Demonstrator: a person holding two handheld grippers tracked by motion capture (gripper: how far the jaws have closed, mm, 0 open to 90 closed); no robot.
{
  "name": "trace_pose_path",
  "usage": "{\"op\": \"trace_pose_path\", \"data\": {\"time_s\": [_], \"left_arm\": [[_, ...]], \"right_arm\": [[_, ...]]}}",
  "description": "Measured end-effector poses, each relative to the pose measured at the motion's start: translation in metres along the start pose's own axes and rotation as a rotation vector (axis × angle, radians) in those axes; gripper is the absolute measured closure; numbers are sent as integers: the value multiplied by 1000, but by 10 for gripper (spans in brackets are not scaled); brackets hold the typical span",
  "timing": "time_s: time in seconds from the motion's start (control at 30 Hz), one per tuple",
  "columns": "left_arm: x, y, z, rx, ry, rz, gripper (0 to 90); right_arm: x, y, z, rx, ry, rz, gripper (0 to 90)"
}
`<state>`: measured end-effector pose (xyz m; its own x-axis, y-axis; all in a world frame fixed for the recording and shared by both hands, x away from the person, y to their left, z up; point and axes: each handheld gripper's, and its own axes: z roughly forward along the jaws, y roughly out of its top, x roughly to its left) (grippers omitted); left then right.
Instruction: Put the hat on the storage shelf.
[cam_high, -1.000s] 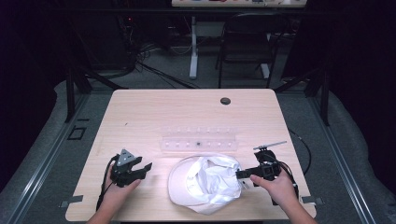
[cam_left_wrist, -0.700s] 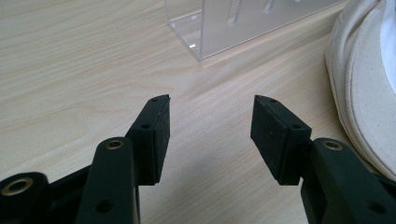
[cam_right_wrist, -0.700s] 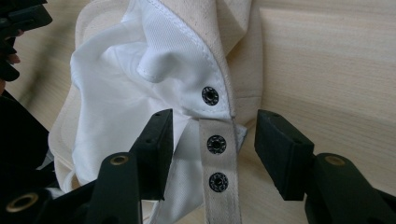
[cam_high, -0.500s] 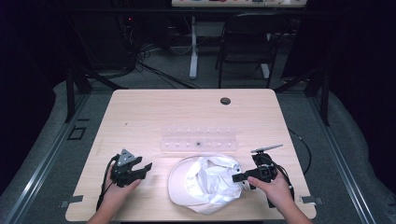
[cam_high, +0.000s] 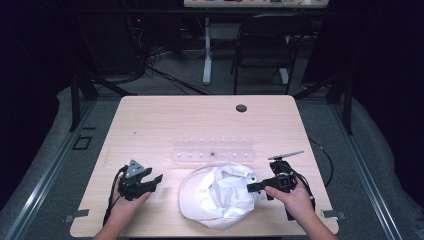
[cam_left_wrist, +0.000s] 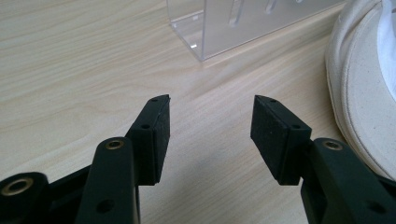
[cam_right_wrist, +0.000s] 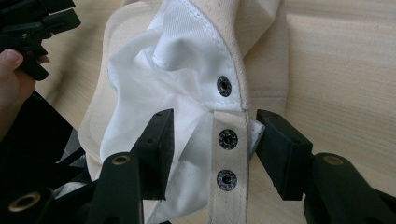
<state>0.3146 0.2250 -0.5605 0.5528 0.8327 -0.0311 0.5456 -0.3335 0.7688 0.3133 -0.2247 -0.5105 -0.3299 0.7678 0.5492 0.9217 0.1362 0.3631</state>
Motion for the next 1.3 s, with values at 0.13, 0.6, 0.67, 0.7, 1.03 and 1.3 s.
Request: {"op": "trace_pose_path", "data": {"time_s": [0.13, 0.6, 0.67, 0.7, 1.03, 1.3], "left_arm": [[0, 0, 0, 2, -1, 0, 481], [0, 0, 0, 1, 2, 0, 481], [0, 0, 0, 0, 4, 2, 481], [0, 0, 0, 0, 4, 1, 481], [0, 0, 1, 2, 7, -1, 481], [0, -1, 1, 1, 7, -2, 481]], "right_arm": [[2, 2, -3, -4, 3, 0, 549], [6, 5, -3, 8, -7, -9, 659], [8, 6, -3, 5, -1, -2, 699], [9, 7, -4, 10, -16, -9, 705], [16, 11, -2, 30, -26, -25, 736], [25, 16, -4, 61, -59, -38, 765]]}}
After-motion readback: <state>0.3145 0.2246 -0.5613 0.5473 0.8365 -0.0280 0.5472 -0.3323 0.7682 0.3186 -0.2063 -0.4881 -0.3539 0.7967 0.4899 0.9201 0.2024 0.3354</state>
